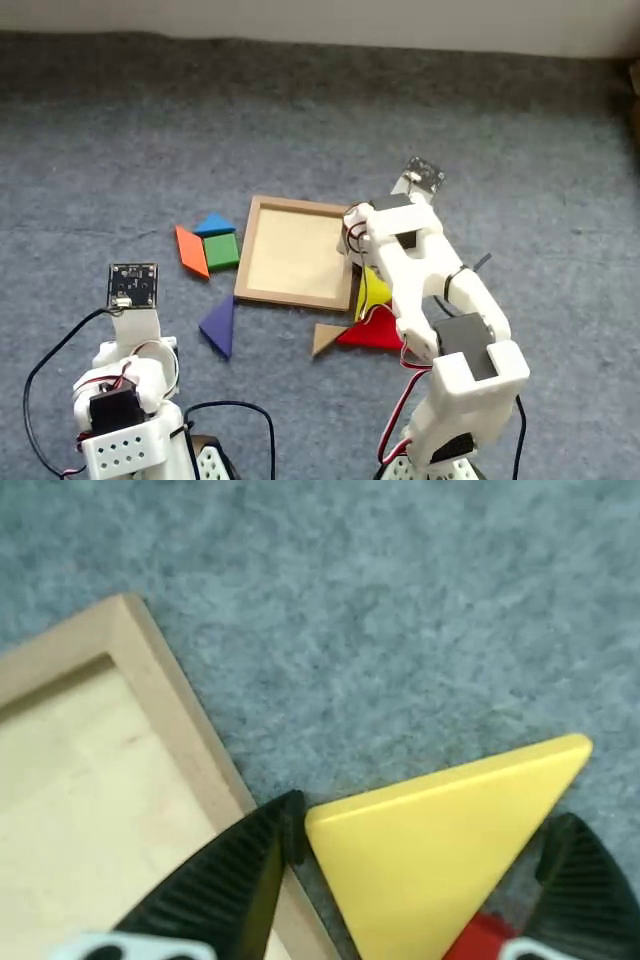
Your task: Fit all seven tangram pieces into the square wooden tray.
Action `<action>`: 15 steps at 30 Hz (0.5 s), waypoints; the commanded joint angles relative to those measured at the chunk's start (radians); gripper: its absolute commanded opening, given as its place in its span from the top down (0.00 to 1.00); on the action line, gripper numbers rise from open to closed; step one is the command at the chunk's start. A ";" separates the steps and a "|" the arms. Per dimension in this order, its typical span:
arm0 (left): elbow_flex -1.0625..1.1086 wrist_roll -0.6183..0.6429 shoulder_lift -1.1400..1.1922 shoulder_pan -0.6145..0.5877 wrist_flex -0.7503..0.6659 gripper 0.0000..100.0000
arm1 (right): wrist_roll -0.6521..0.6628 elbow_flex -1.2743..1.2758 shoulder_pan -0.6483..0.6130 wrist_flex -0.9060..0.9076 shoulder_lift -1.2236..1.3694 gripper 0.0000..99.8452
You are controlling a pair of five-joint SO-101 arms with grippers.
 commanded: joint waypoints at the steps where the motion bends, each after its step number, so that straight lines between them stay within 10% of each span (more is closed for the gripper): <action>1: 0.019 0.006 -0.045 -0.007 0.005 0.99 | -0.003 -0.039 -0.018 0.012 -0.010 0.64; 15: 0.019 0.006 -0.045 -0.007 0.005 0.99 | 0.120 -0.047 0.079 0.013 -0.019 0.81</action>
